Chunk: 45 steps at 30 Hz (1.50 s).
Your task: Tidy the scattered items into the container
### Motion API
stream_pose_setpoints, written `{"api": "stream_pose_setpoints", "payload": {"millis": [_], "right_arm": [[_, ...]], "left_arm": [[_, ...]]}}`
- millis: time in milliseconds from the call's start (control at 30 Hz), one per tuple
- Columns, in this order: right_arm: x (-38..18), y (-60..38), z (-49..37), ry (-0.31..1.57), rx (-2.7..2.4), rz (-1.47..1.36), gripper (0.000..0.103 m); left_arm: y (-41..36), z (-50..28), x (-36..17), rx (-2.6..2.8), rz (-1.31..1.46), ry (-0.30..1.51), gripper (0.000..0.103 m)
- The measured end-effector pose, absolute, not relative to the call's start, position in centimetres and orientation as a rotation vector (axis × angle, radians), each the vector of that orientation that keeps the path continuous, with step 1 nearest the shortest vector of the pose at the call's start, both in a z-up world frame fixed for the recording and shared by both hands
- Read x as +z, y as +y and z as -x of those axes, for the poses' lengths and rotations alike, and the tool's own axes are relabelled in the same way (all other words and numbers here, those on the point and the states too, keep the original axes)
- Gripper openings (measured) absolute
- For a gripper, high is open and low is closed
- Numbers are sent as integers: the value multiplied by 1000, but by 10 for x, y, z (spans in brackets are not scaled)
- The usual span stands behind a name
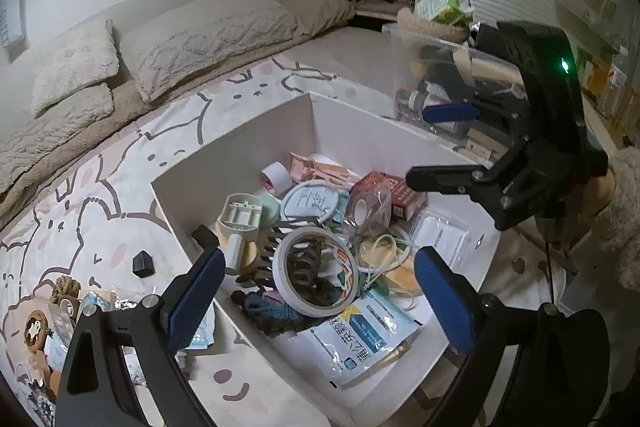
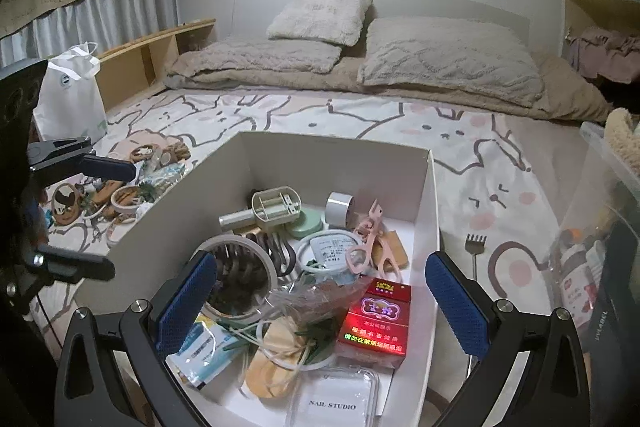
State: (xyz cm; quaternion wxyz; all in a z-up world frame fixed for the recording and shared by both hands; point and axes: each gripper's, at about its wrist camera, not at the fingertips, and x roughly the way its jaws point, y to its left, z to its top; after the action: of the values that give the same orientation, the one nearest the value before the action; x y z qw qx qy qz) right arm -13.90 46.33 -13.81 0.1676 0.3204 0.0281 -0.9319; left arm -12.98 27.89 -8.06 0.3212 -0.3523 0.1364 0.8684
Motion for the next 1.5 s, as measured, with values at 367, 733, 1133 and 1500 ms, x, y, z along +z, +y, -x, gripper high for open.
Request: {"api": "stream_pose_setpoints", "payload": {"millis": [367,733,1133,1500], "right_arm": [[-95,446,110,2,-2723,-824,103],[-67,420,71,37,-2797,-762,103],[-48,377,24,48,-2866,-711,103],[-36,343,-14,67,-2913,-661,103]], "left_arm": [[258,122,-53,2332,856,303,97],[224,92,-28,2359,778,273,103],[182,42,0,2393,662,257,103],[148,11,9,2404,599,247,103]]}}
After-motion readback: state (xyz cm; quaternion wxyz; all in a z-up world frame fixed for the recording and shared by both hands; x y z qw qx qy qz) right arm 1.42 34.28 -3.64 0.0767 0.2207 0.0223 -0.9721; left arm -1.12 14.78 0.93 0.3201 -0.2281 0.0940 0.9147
